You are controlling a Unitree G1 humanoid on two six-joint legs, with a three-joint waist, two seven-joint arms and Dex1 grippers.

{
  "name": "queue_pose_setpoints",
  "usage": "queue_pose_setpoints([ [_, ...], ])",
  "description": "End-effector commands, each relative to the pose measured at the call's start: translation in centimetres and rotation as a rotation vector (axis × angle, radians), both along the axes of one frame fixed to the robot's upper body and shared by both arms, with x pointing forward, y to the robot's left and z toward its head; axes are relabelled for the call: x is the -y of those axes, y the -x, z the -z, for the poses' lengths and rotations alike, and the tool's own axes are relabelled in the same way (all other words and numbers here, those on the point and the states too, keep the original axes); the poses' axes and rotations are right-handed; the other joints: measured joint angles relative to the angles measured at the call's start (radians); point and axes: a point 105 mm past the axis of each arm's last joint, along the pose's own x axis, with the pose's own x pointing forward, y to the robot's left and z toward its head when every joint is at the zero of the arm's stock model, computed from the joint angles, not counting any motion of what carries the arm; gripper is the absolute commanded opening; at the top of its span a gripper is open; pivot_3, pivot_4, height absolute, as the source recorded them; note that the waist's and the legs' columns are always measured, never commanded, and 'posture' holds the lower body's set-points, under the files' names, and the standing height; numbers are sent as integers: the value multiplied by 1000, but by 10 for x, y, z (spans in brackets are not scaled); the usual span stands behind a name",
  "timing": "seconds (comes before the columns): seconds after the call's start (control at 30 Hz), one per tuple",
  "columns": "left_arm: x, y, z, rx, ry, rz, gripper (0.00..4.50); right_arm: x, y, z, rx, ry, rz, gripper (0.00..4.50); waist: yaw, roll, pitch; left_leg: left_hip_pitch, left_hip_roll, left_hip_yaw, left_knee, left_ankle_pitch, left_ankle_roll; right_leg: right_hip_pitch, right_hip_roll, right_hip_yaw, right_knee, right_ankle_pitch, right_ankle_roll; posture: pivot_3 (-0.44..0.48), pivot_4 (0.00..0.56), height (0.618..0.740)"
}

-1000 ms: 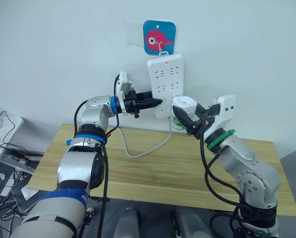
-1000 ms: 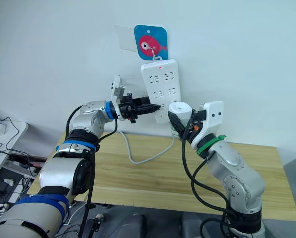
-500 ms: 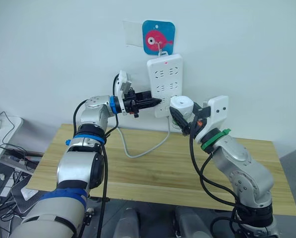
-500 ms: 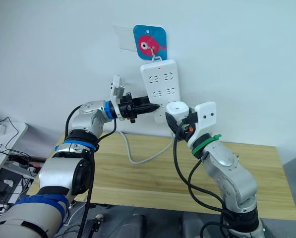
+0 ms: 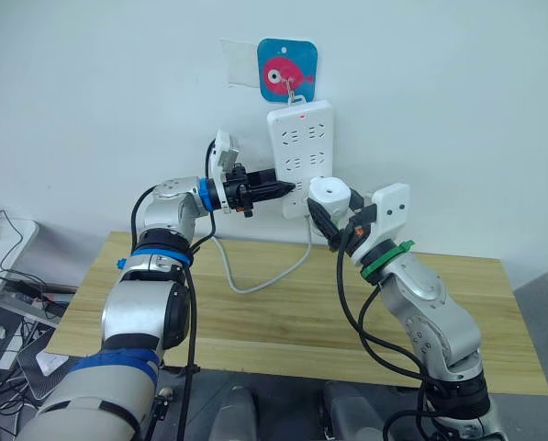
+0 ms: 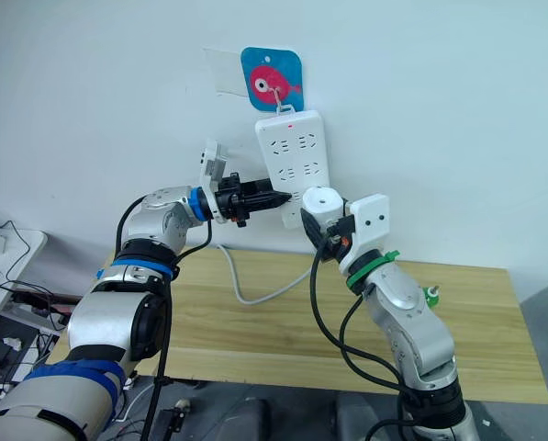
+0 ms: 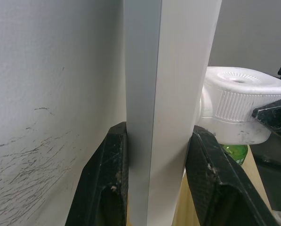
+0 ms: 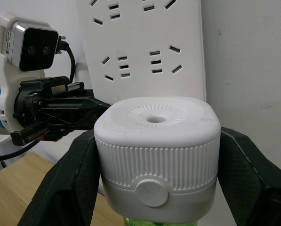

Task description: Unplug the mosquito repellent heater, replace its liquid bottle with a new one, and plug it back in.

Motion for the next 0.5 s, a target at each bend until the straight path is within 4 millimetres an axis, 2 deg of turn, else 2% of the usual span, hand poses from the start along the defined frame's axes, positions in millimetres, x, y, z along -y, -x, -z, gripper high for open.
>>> queue_pose_setpoints([
  [0.03, 16, 13, -18, 55, 35, 130, 1288, -7, -7, 8, -39, 6, -10, 3105, -1, 0, 0, 0, 0, 0, 0, 0, 0, 0, 0, 0, 0, 0, 0, 19, 152, 740],
  [0.27, 16, 15, -16, 51, 30, 145, 1288, -12, -14, 1, -35, 1, 0, 3105, -5, 0, 0, 1, 0, 0, 0, 0, 0, 0, 0, 0, 1, 0, 0, 19, 153, 740],
  [0.5, 18, 16, -17, 45, 36, 154, 1288, -18, -19, 5, -6, 77, 20, 3105, -13, 0, 0, 1, 0, 0, 0, 1, 0, 0, 0, 1, 2, 0, 0, 20, 152, 740],
])
